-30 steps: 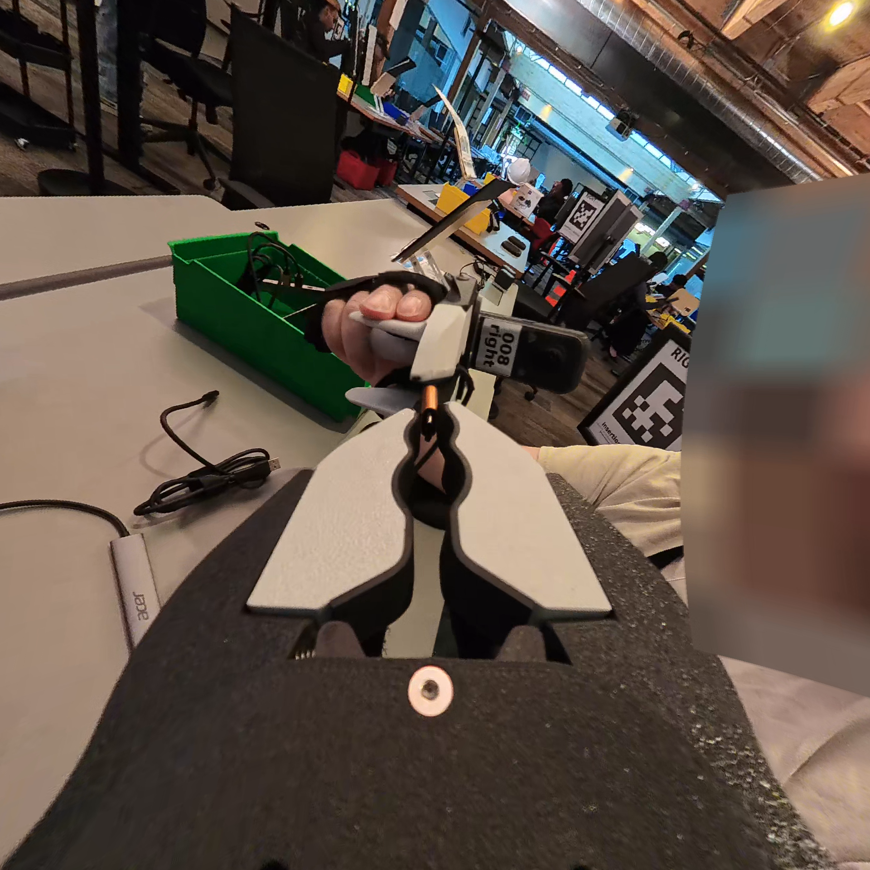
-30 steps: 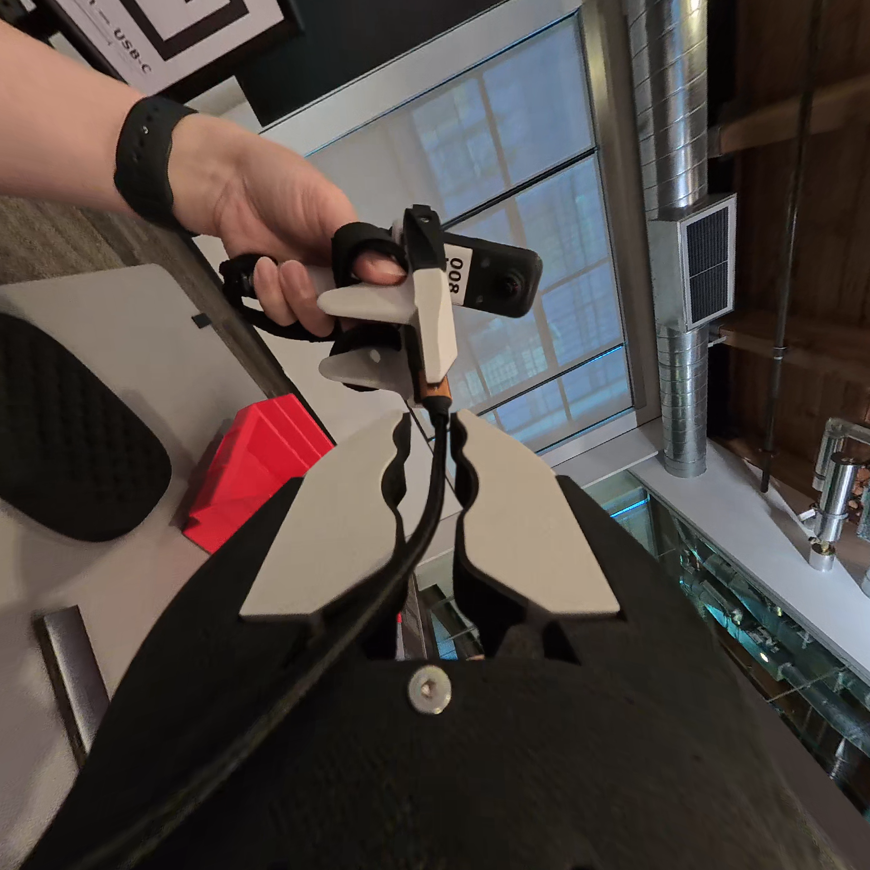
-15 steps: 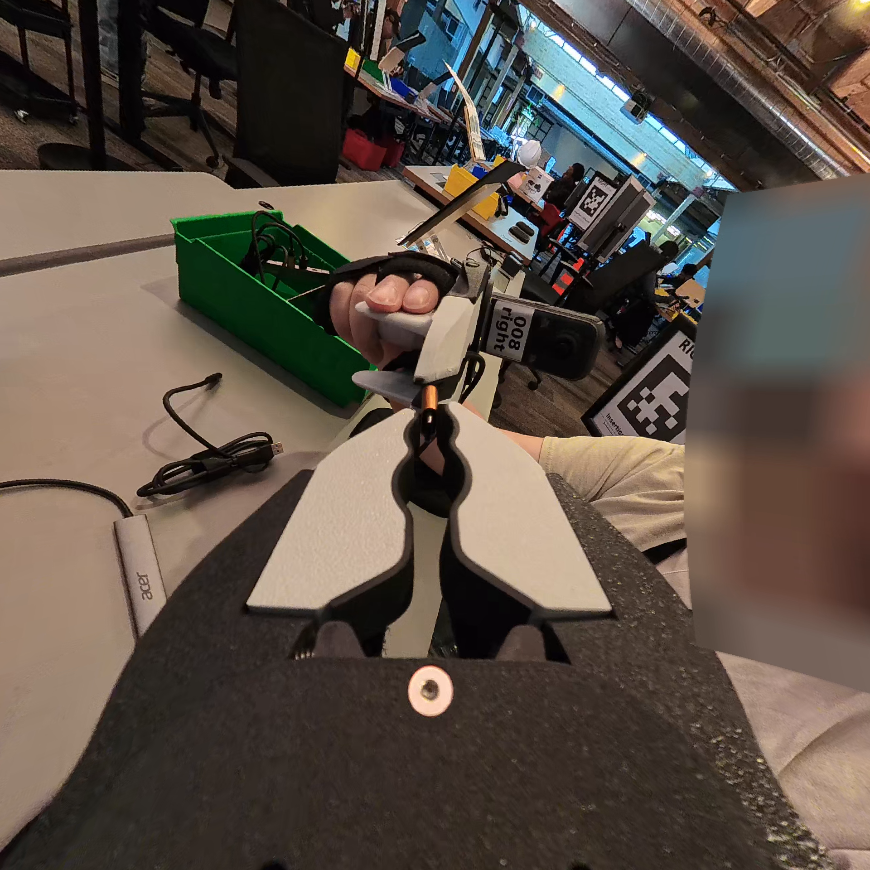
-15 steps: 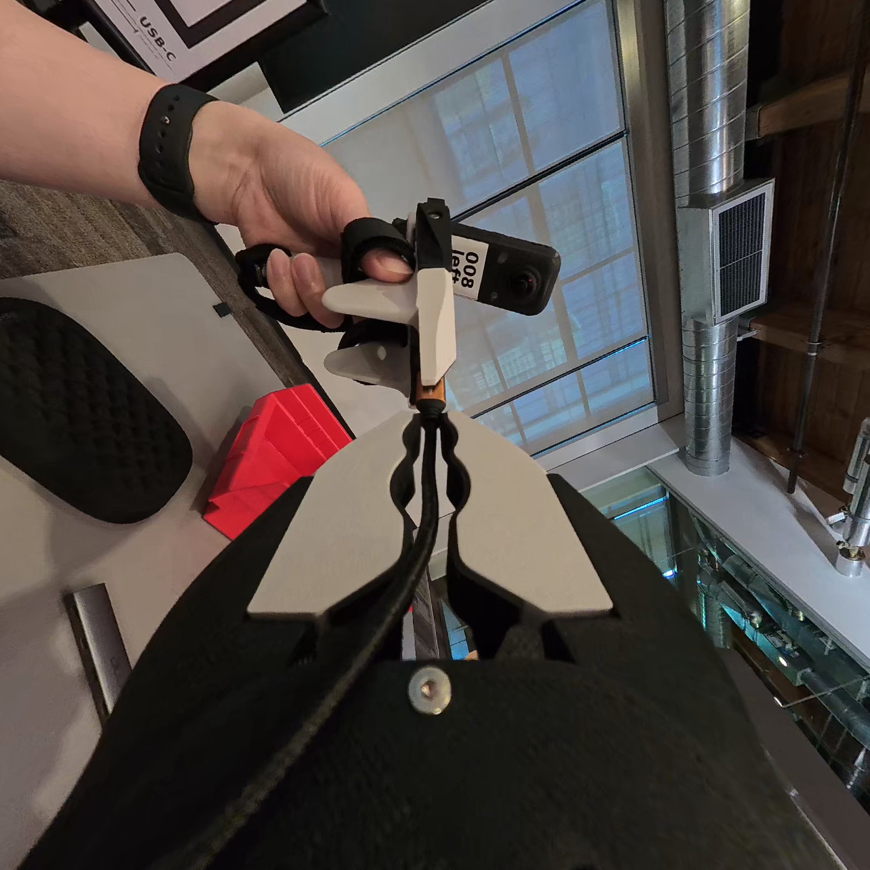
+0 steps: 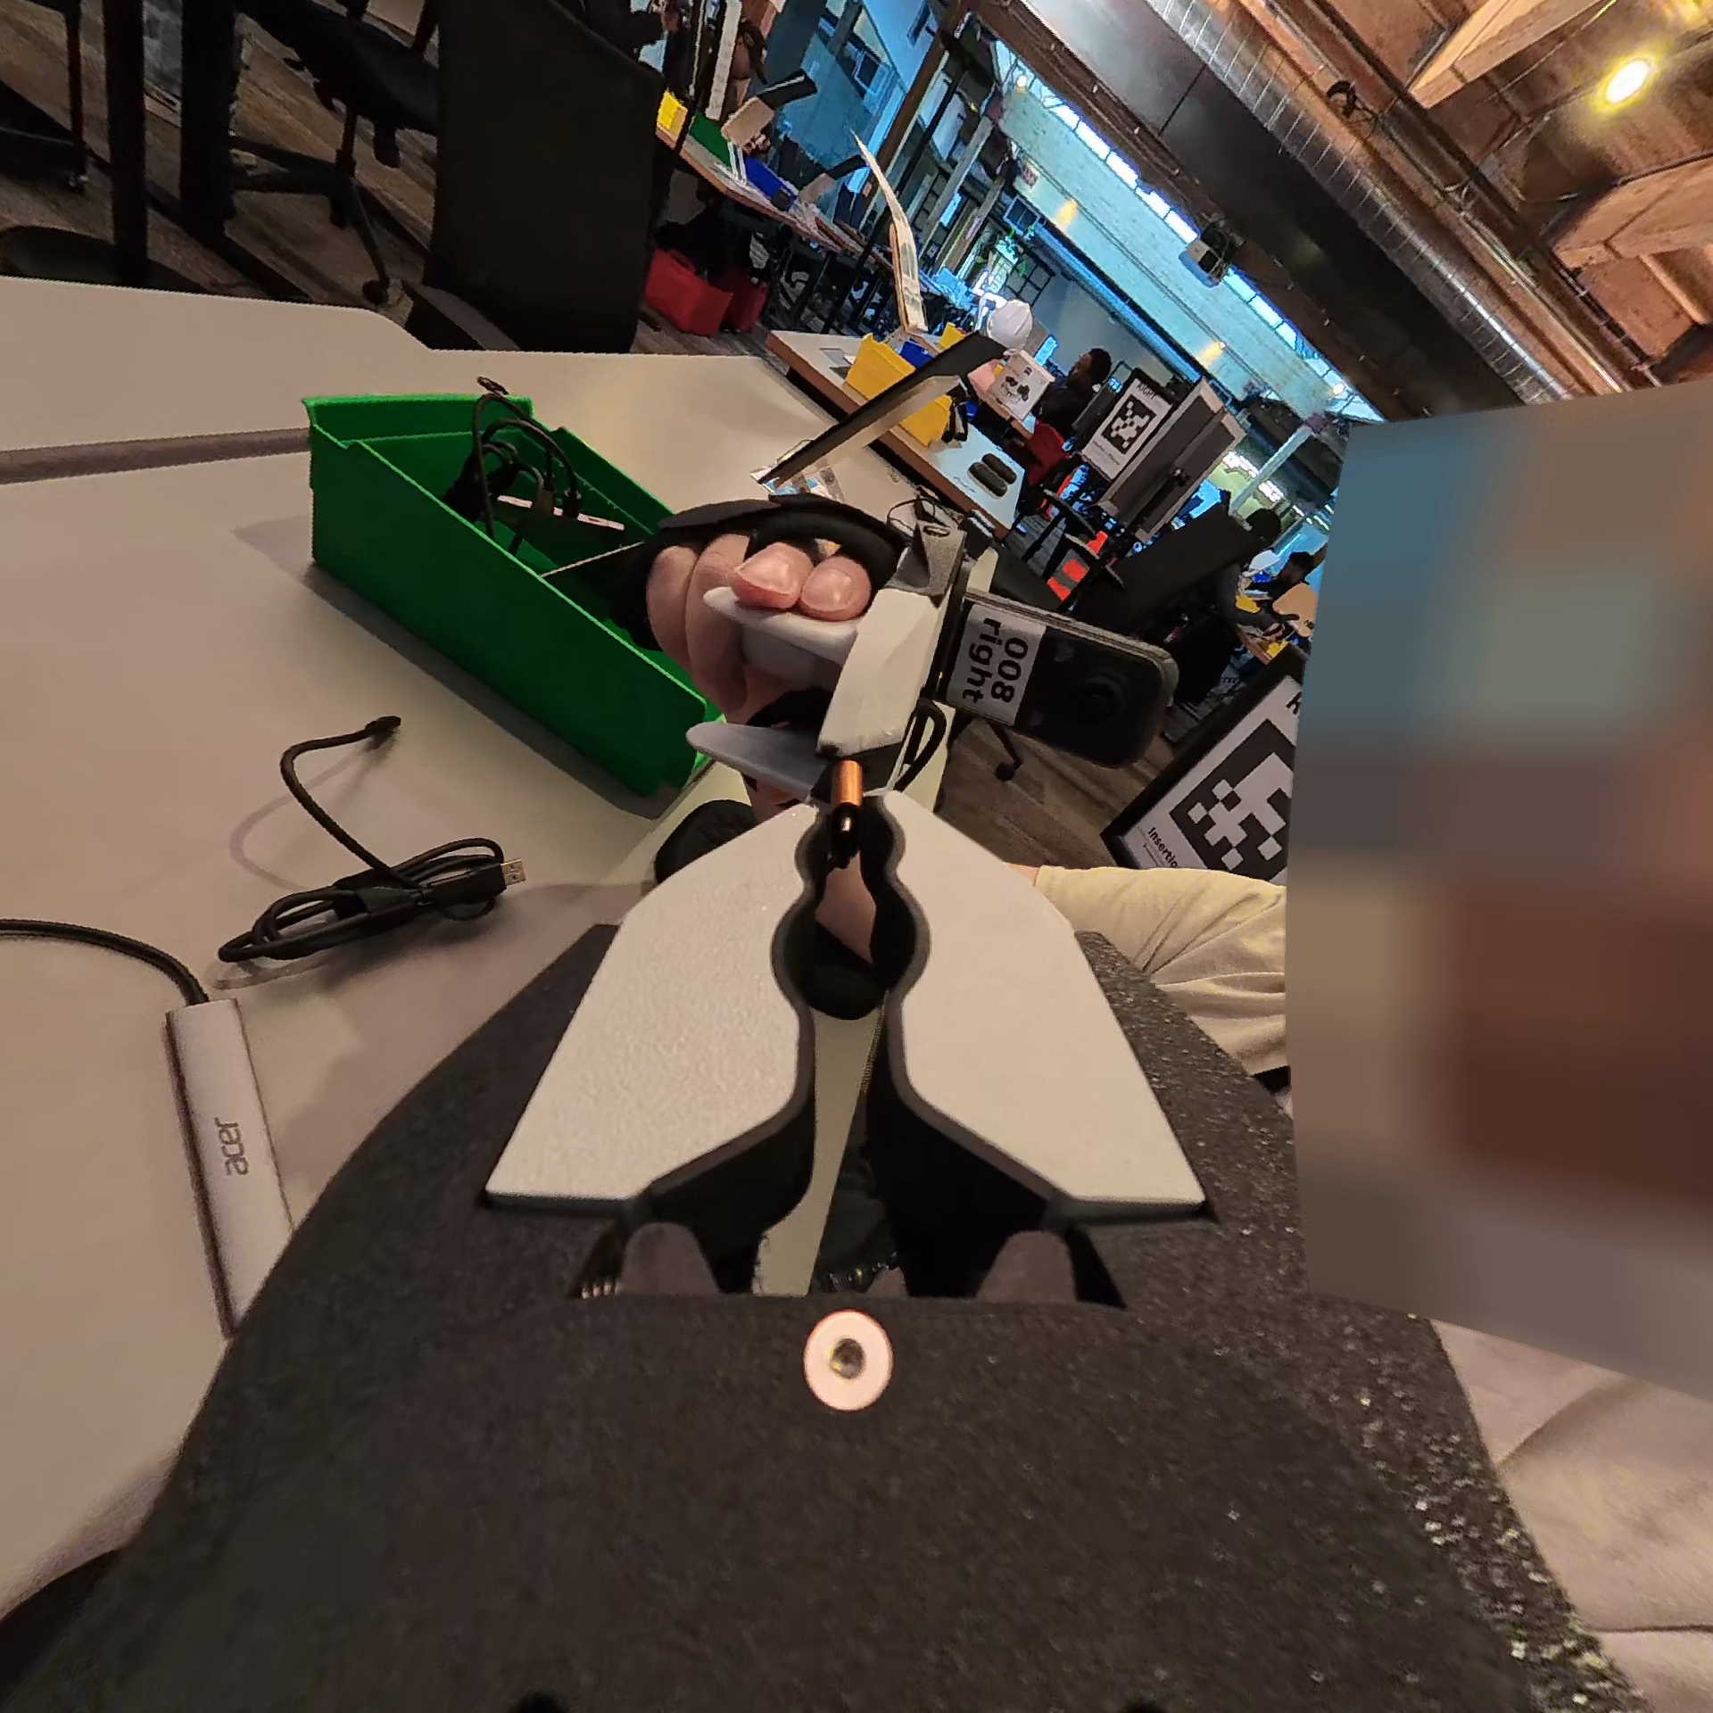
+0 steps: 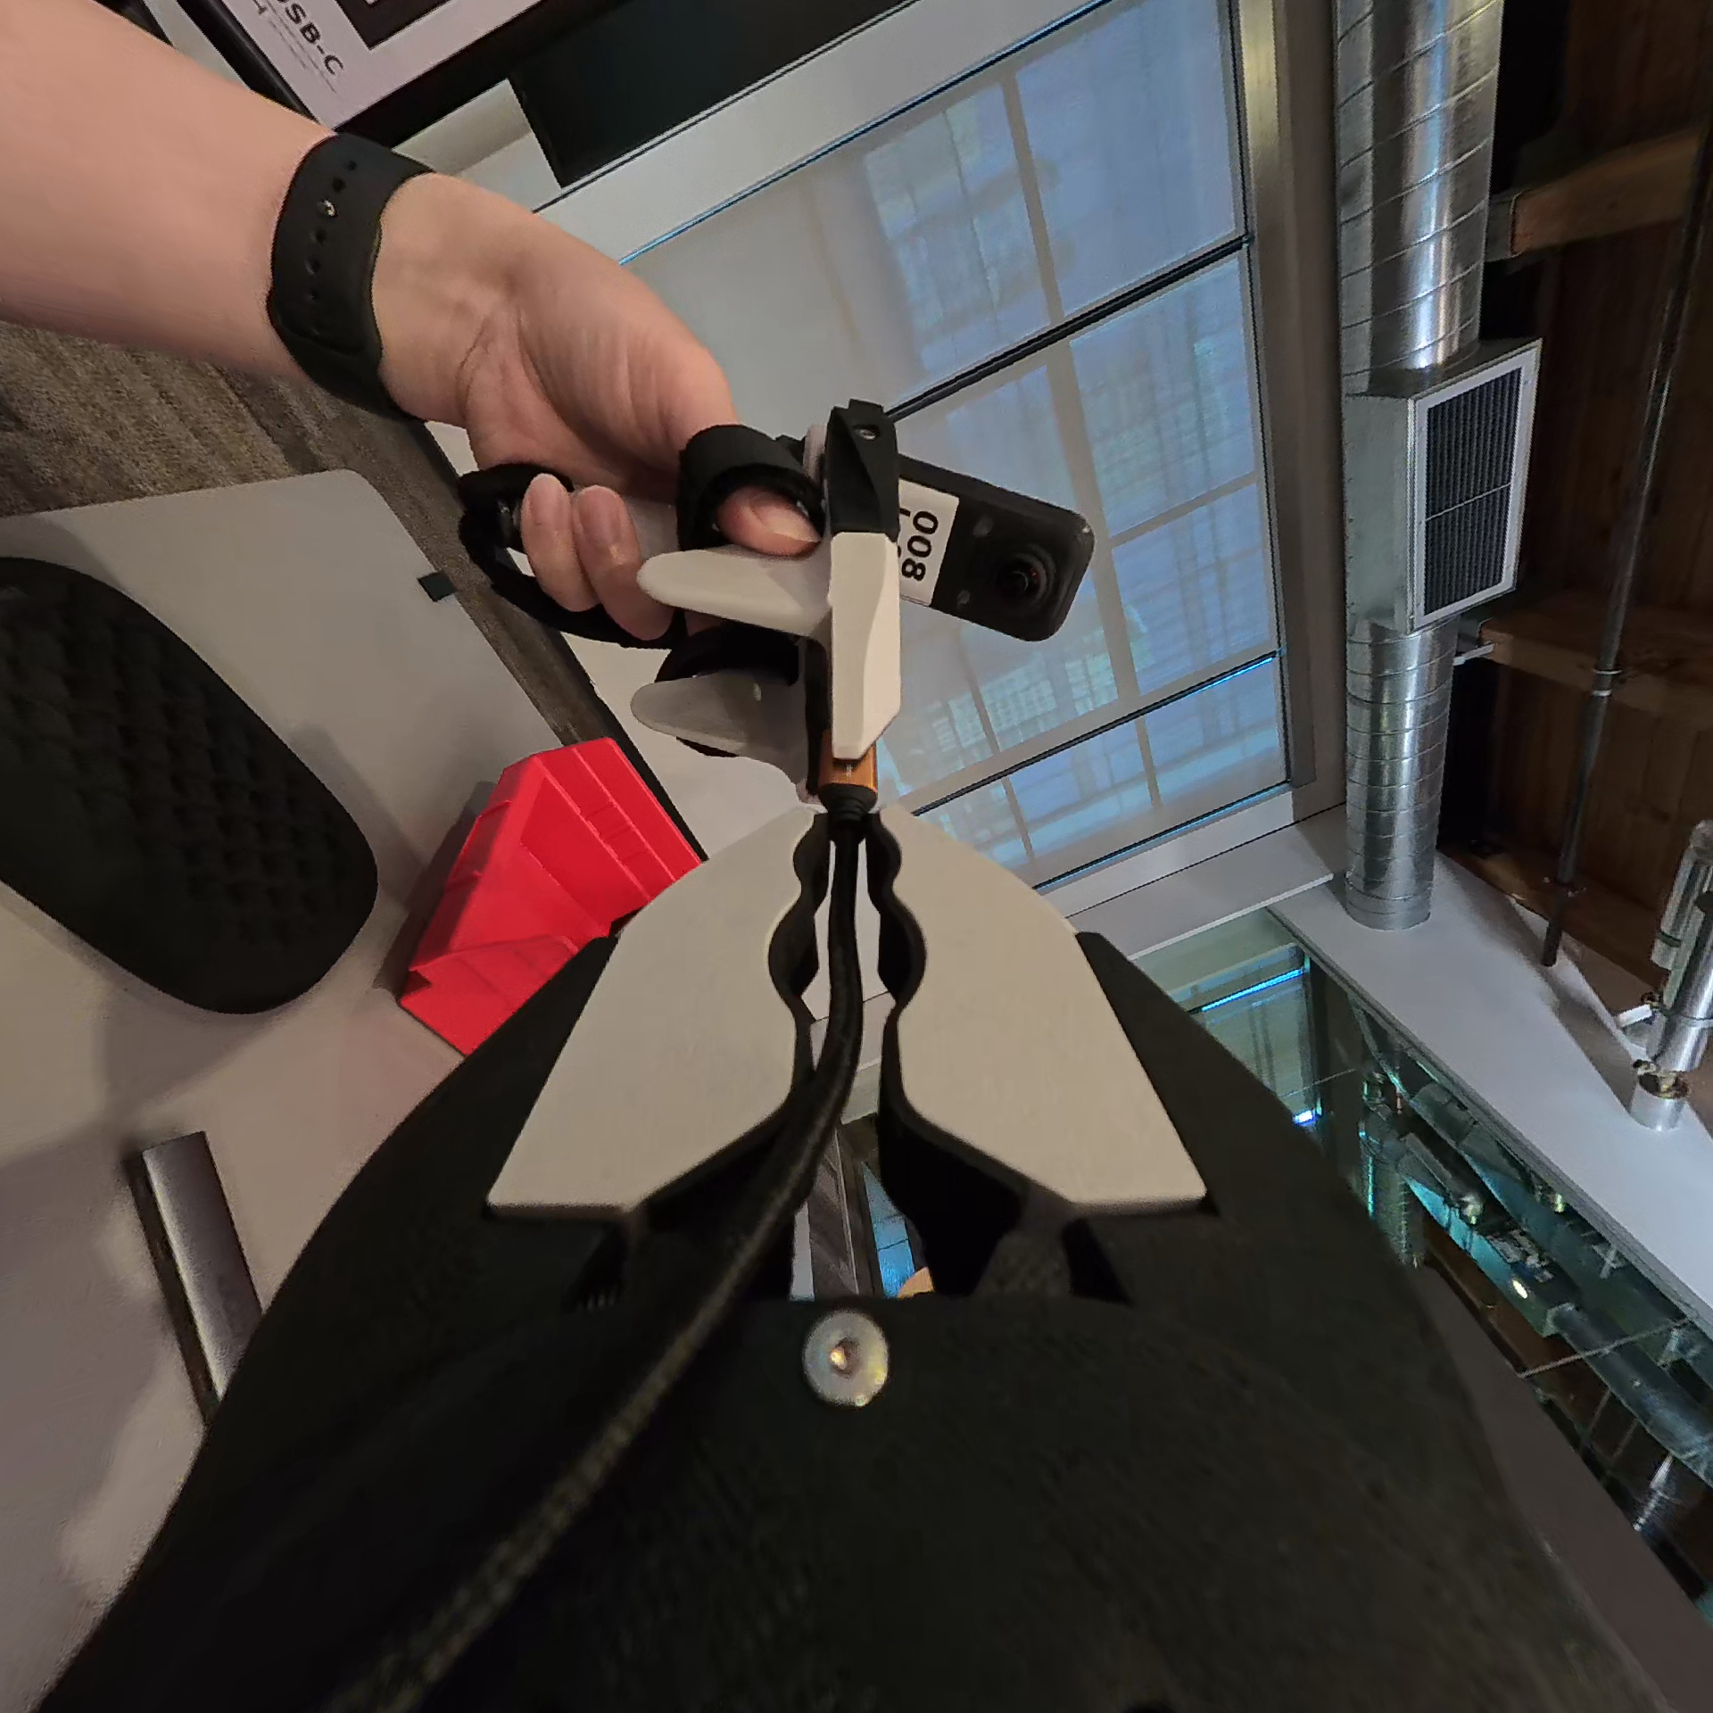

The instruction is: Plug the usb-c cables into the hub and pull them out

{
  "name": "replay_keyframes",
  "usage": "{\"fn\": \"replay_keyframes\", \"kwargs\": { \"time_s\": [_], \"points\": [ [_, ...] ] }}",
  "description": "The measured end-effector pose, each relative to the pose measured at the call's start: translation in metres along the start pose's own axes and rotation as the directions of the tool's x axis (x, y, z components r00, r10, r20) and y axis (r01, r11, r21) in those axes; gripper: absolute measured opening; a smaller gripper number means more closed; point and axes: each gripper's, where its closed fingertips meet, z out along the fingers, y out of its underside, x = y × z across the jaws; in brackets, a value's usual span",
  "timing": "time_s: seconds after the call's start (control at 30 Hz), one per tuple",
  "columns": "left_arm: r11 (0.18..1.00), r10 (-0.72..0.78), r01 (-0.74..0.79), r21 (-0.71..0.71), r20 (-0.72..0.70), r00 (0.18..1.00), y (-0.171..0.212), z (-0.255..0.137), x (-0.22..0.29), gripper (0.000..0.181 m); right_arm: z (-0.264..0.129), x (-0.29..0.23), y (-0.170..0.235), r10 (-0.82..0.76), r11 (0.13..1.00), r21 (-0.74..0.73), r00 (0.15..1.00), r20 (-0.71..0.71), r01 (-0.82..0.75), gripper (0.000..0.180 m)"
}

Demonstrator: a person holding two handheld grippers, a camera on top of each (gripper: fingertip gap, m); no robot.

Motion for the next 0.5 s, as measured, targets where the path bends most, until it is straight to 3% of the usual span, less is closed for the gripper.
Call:
{"fn": "replay_keyframes", "kwargs": {
  "time_s": [0.5],
  "points": [
    [1.0,-0.004,0.004,-0.002,-0.011,1.0,0.0019,-0.0008,0.002,0.005,0.0002,-0.0013,-0.0041,0.05,0.998,0.038,0.999,0.016,-0.05,0.008]
  ]
}}
